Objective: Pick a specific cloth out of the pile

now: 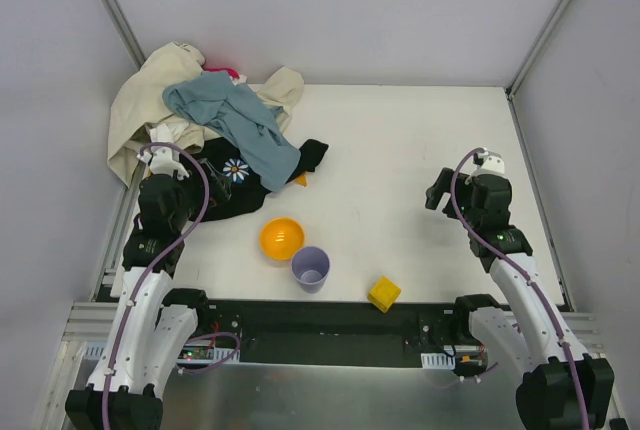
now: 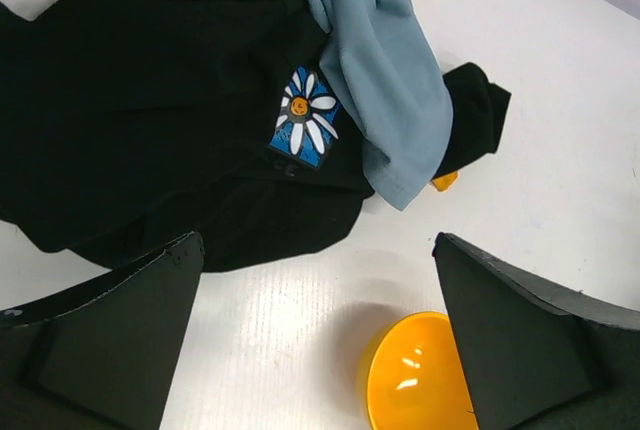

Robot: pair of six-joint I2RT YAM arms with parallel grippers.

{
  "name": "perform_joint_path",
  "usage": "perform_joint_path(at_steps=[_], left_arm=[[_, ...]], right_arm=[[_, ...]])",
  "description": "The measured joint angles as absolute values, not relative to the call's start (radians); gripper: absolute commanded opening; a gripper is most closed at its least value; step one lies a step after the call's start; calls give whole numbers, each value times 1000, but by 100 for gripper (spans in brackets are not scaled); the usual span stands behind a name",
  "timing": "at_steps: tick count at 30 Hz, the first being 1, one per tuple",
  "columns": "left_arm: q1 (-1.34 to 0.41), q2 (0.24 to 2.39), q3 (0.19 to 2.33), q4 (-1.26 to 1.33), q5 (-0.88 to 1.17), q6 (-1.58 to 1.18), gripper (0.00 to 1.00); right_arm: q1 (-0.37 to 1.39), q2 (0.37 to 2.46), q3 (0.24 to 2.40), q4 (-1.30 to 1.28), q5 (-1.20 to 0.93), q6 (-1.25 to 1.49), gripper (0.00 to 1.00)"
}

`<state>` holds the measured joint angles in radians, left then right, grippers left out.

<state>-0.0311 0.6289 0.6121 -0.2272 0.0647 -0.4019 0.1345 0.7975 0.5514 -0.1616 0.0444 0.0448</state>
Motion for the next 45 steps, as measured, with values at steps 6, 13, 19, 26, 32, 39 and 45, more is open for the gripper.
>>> perform_joint_path(at_steps=[6, 13, 19, 26, 32, 39, 45], left_arm=[[-31, 659, 612, -226, 61, -405, 99], [-31, 752, 639, -232, 134, -403, 99], [-33, 865, 731, -234, 228, -388, 99], [-74, 984, 844, -313, 245, -341, 99], [-138, 1052, 901, -399, 200, -302, 99], [-238, 1151, 968, -483, 80, -276, 99], [-350, 1237, 1035, -535, -83, -268, 99]], right_arm=[[134, 799, 551, -162, 39, 46, 96], [134, 799, 551, -162, 35, 51, 96], [134, 799, 551, -162, 28, 53, 96], [134, 799, 551, -162, 18, 60, 96], [134, 799, 551, -162, 18, 68, 96], [134, 800, 551, -162, 18, 72, 96], [134, 800, 551, -162, -2, 72, 96]])
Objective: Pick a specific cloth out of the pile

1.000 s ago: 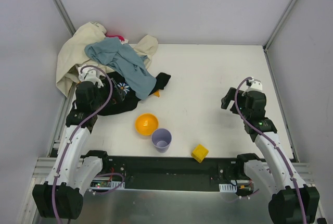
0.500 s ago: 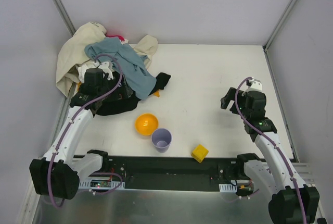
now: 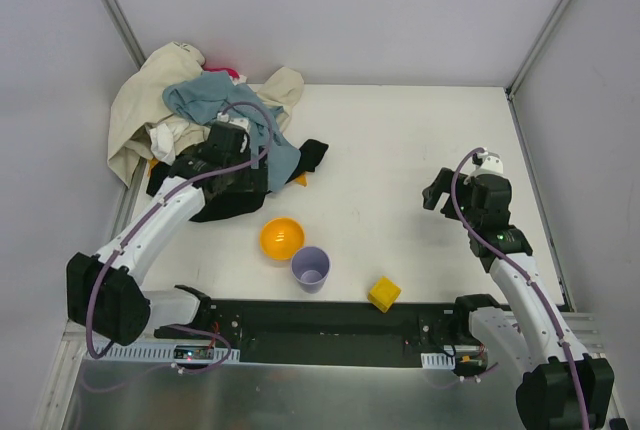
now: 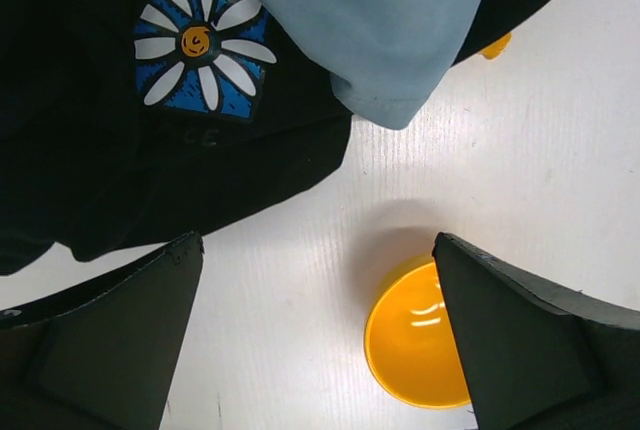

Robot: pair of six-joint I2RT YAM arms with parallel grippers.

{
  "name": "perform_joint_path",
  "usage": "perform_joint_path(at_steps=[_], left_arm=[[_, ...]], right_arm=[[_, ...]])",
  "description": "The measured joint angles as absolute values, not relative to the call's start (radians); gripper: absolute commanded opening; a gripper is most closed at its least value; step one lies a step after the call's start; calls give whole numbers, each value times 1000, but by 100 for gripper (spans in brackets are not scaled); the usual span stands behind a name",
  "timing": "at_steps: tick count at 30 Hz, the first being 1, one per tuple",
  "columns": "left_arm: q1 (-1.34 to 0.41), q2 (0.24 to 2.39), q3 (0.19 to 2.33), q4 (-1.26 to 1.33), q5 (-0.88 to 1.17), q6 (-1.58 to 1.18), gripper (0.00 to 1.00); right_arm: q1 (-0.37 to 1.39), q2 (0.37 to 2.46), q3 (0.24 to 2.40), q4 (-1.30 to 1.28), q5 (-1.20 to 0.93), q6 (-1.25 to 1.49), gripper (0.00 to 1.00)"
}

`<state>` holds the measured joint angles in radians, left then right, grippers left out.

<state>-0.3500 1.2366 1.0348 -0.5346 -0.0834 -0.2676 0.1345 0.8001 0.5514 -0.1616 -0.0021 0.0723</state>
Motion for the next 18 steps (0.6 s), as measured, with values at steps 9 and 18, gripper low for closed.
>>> perform_joint_path(at_steps=[9, 18], left_arm=[[-541, 1364, 1146, -589, -402, -242, 99], [-576, 1507, 1287, -609, -483, -208, 99]], right_arm=[[134, 798, 551, -162, -8, 75, 96], [134, 794, 551, -162, -8, 75, 96]])
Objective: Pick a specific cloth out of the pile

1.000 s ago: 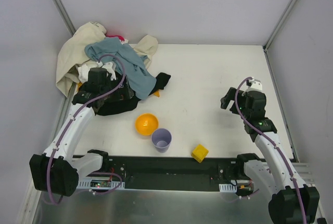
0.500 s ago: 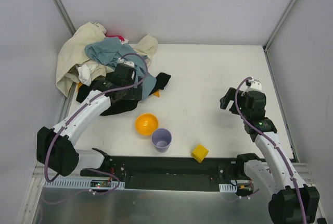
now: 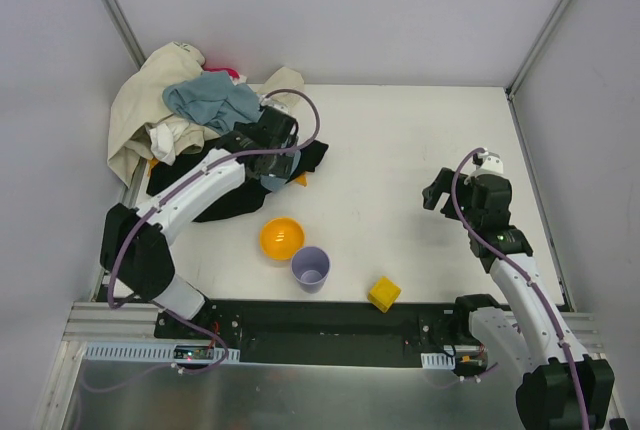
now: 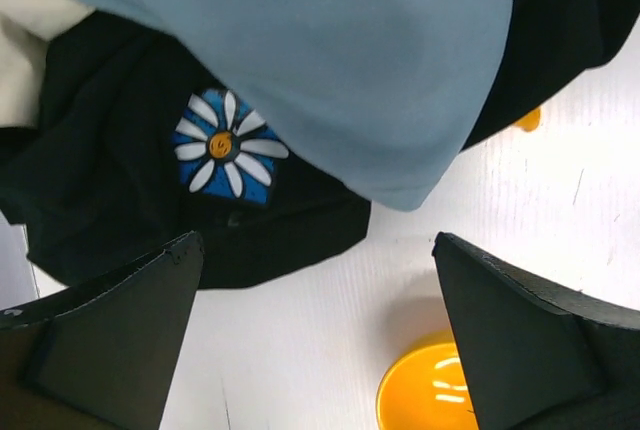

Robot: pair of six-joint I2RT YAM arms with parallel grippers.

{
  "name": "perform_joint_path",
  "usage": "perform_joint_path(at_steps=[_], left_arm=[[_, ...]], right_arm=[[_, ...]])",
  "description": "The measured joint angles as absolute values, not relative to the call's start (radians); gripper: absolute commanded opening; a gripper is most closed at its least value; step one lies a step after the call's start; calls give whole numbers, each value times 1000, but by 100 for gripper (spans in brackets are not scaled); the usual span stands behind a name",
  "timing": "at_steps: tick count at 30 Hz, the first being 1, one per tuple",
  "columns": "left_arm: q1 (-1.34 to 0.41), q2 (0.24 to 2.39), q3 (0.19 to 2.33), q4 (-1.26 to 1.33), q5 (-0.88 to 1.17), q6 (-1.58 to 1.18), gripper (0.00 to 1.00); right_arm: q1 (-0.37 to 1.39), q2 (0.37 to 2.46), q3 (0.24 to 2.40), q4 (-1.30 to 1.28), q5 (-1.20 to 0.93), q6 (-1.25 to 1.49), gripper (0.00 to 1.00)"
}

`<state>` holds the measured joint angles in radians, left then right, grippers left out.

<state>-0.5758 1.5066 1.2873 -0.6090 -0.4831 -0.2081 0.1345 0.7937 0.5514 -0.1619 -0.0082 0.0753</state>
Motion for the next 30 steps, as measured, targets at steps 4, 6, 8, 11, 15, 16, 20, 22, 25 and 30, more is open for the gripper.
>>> perform_joint_path(at_steps=[4, 6, 8, 11, 15, 16, 20, 22, 25, 30], left_arm=[[-594, 1610, 1382, -611, -496, -179, 99], [-606, 1663, 1425, -611, -503, -165, 99], [-623, 1738, 1489, -613, -507, -145, 99], [-643, 1844, 1575, -611, -509, -124, 99], [-658, 1968, 1664, -609, -511, -104, 99], [-662, 1998, 1687, -611, -511, -98, 99], [-669, 2111, 1779, -610, -516, -84, 99], [-675, 2156, 1819, -610, -529, -79, 99], [-675, 2212, 1867, -610, -550, -67, 99], [-674, 2268, 1905, -611, -591, -54, 93]], right_arm=[[134, 802, 551, -162, -8, 75, 96], [134, 804, 551, -162, -8, 75, 96], [134, 804, 551, -162, -9, 77, 96], [134, 804, 551, -162, -9, 80, 96], [134, 804, 548, -162, -10, 88, 96], [134, 804, 546, -162, -9, 89, 96], [134, 804, 535, -162, -9, 93, 96], [134, 803, 527, -162, -9, 93, 96], [134, 801, 521, -166, -9, 93, 96], [134, 796, 517, -169, -9, 93, 96]])
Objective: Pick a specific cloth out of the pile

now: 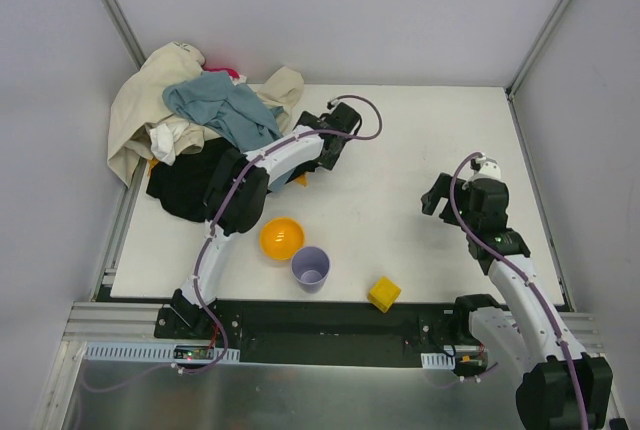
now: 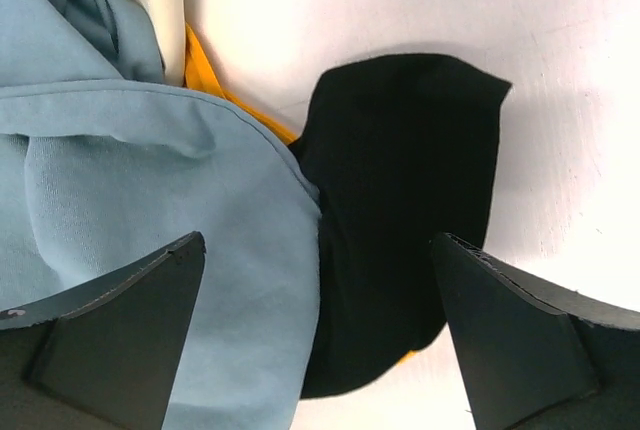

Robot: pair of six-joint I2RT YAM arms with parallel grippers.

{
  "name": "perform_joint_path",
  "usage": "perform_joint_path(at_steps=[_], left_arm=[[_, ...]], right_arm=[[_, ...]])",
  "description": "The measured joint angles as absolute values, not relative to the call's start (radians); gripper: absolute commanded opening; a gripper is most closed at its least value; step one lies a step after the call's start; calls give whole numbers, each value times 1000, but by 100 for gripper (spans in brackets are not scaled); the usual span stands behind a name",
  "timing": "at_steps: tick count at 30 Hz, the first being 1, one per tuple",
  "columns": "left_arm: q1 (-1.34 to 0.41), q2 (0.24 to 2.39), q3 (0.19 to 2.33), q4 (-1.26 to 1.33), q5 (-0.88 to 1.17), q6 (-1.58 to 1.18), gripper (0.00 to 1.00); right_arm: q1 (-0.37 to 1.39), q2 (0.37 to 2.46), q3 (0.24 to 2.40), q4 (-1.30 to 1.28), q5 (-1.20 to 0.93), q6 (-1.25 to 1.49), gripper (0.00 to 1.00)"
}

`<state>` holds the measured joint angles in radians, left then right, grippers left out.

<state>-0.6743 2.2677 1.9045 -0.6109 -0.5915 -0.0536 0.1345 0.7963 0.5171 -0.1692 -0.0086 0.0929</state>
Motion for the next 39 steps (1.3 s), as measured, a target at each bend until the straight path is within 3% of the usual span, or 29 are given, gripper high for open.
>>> perform_joint_path(at_steps=[5, 8, 11, 17, 29, 39], left_arm=[[-674, 2302, 1922, -610, -620, -39, 72], [-672, 2306, 1922, -611, -628, -41, 54], [-670, 2306, 1921, -608, -635, -47, 28], [-659, 2306, 1897, -599, -638, -53, 0], [-644, 2275, 1863, -584, -657, -50, 0], [-585, 2055, 1848, -588, -660, -8, 0]], right_arm=[[134, 796, 511, -170, -9, 93, 96], [134, 797, 511, -170, -9, 93, 96], [134, 801, 511, -170, -9, 93, 96], [134, 809, 511, -170, -9, 93, 96], [134, 816, 511, -170, -11, 94, 96], [134, 838, 511, -170, -40, 113, 96]])
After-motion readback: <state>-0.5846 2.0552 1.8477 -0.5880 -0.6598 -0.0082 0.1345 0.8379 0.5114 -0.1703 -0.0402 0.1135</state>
